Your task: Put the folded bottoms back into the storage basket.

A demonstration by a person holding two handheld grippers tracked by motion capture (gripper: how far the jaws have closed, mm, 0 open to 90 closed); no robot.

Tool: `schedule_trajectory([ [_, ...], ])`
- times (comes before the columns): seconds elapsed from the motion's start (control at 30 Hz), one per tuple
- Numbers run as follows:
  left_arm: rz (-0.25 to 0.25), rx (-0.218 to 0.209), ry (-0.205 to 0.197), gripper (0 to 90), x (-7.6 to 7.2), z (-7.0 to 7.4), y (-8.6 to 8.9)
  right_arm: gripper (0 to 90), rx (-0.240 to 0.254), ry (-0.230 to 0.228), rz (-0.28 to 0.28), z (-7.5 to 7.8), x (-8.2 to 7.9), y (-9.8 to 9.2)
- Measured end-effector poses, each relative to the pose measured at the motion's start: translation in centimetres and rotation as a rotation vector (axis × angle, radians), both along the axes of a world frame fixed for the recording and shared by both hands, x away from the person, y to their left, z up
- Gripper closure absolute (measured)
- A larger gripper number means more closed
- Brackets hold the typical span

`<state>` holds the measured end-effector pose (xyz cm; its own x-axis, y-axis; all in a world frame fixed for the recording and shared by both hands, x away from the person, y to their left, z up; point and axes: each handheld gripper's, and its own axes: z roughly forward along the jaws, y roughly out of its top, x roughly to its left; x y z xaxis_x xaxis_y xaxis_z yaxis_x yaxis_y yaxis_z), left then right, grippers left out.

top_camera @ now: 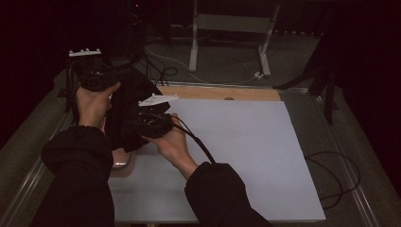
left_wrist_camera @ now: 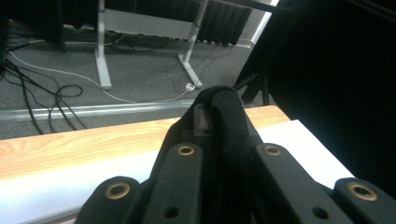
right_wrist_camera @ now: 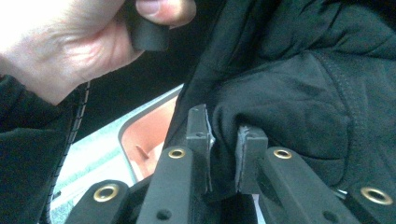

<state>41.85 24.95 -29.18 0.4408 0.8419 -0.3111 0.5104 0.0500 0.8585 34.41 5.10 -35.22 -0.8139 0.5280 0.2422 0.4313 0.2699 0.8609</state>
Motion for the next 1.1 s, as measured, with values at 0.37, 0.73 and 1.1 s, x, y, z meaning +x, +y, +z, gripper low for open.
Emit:
schedule_trajectory([
  [0.37, 0.018, 0.002, 0.013, 85.5, -0.1, -1.1, 1.2, 79.3, -0.014, 0.031, 0.023, -1.0, -0.4, 1.5],
  [0.73, 0.018, 0.020, 0.001, 85.5, -0.4, -1.5, 2.0, 79.3, -0.029, 0.036, 0.029, -2.0, -0.5, 2.3],
  [1.1, 0.039, 0.030, 0.010, 85.5, -0.4, -2.6, 2.7, 79.3, -0.051, 0.040, 0.028, -2.8, -0.3, 2.9],
])
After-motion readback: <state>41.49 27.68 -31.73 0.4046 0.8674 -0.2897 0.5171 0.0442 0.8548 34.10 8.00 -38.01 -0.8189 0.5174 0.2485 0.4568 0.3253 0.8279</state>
